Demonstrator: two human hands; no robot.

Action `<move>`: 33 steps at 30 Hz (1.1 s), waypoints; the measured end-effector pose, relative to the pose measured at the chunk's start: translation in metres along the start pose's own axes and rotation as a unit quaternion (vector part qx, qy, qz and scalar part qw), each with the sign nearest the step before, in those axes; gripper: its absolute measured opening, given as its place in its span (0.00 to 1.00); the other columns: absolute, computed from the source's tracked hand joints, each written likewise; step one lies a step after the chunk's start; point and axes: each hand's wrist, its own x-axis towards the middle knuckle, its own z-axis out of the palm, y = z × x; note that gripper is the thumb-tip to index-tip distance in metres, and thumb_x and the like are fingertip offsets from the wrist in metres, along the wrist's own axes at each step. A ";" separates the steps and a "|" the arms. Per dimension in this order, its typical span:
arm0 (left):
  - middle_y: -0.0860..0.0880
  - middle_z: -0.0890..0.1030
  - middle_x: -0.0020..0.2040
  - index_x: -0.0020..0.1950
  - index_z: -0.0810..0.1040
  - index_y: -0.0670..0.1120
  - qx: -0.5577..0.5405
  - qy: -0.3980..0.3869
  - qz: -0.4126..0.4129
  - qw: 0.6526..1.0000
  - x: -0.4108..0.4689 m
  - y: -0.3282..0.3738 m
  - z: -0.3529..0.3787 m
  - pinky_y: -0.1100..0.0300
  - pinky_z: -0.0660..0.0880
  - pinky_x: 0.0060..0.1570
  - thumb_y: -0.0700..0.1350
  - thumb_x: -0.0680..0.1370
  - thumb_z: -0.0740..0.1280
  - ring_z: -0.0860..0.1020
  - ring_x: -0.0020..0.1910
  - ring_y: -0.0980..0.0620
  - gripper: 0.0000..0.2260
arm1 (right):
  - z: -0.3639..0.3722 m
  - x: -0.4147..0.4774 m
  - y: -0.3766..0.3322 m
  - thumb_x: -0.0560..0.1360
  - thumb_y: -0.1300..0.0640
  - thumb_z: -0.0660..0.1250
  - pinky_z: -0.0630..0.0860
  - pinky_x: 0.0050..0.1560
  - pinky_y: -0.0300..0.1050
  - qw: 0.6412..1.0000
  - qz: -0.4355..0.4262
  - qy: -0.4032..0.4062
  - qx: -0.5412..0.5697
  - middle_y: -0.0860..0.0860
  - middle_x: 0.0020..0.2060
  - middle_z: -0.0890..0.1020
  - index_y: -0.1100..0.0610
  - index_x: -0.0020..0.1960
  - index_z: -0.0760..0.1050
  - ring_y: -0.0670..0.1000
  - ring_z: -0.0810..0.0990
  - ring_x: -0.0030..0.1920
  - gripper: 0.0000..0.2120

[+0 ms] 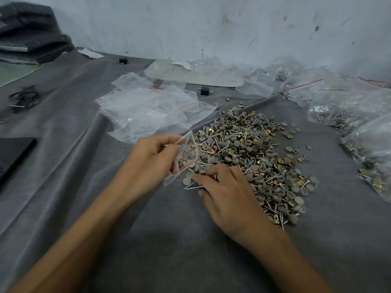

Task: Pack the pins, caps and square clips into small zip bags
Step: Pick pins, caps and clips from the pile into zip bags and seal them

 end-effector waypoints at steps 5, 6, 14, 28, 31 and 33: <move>0.51 0.78 0.24 0.50 0.83 0.55 0.002 -0.005 0.001 1.000 0.000 0.000 -0.001 0.71 0.65 0.23 0.39 0.83 0.62 0.69 0.22 0.62 0.14 | -0.003 0.004 -0.001 0.79 0.46 0.64 0.72 0.57 0.49 0.998 0.040 0.007 -0.038 0.49 0.54 0.75 0.50 0.55 0.79 0.51 0.71 0.54 0.11; 0.51 0.78 0.25 0.49 0.83 0.56 0.003 -0.007 0.003 1.000 0.000 0.000 -0.002 0.70 0.65 0.23 0.39 0.83 0.62 0.70 0.22 0.62 0.14 | -0.004 0.004 -0.002 0.79 0.45 0.64 0.72 0.58 0.48 0.998 0.049 0.004 -0.042 0.49 0.53 0.75 0.50 0.54 0.78 0.51 0.70 0.54 0.11; 0.50 0.79 0.27 0.47 0.84 0.61 0.014 -0.025 0.018 0.999 -0.003 -0.001 -0.003 0.68 0.67 0.24 0.42 0.83 0.62 0.71 0.24 0.61 0.16 | -0.010 -0.003 0.000 0.78 0.46 0.66 0.73 0.55 0.49 0.995 0.063 -0.001 -0.078 0.49 0.50 0.78 0.50 0.52 0.82 0.53 0.73 0.51 0.10; 0.49 0.83 0.31 0.52 0.82 0.66 0.054 -0.074 0.028 0.995 -0.003 -0.006 0.002 0.56 0.70 0.31 0.53 0.75 0.60 0.72 0.28 0.54 0.13 | -0.018 -0.003 0.008 0.82 0.46 0.53 0.69 0.43 0.47 0.985 0.111 0.088 0.103 0.44 0.39 0.75 0.51 0.49 0.71 0.48 0.71 0.41 0.12; 0.50 0.83 0.30 0.53 0.82 0.64 0.080 -0.080 0.033 0.993 -0.004 -0.007 0.006 0.56 0.72 0.36 0.53 0.75 0.60 0.75 0.29 0.53 0.13 | -0.022 -0.003 0.010 0.82 0.47 0.57 0.69 0.33 0.43 0.963 0.116 0.122 0.208 0.45 0.34 0.77 0.50 0.48 0.72 0.47 0.75 0.34 0.09; 0.51 0.83 0.30 0.54 0.83 0.60 0.097 -0.087 0.041 0.991 -0.005 -0.008 0.009 0.58 0.73 0.35 0.51 0.75 0.61 0.78 0.30 0.54 0.14 | -0.023 -0.004 0.009 0.83 0.50 0.61 0.72 0.33 0.40 0.956 0.114 0.128 0.240 0.45 0.34 0.79 0.50 0.48 0.74 0.46 0.78 0.35 0.07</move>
